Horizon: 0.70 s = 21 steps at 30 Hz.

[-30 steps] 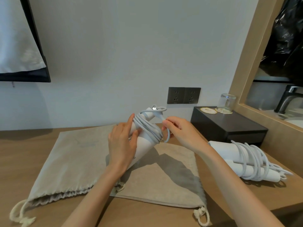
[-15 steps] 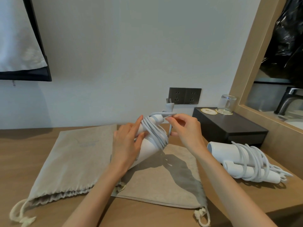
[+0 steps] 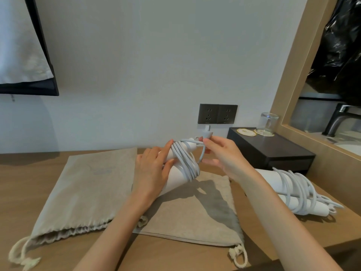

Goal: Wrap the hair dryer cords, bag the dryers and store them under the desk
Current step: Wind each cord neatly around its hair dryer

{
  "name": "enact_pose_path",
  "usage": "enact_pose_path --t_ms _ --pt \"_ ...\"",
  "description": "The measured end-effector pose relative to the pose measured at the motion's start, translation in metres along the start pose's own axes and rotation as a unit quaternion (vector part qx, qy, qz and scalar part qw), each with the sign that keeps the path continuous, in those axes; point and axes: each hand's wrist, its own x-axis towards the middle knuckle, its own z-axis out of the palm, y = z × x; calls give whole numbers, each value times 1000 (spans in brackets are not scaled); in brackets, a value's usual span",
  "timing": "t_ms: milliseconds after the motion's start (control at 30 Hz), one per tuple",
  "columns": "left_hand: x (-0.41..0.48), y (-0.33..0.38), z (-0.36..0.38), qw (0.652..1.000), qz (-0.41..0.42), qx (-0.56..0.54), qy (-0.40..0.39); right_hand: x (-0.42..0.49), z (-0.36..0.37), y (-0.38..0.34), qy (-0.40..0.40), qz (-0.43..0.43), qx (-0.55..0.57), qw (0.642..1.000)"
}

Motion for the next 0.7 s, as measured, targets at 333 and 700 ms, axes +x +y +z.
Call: enact_pose_path --t_ms 333,700 --pt "7 -6 4 998 -42 0 -48 -11 -2 -23 140 -246 -30 959" --pt "16 -6 6 989 -119 42 -72 -31 -4 -38 108 -152 155 970"
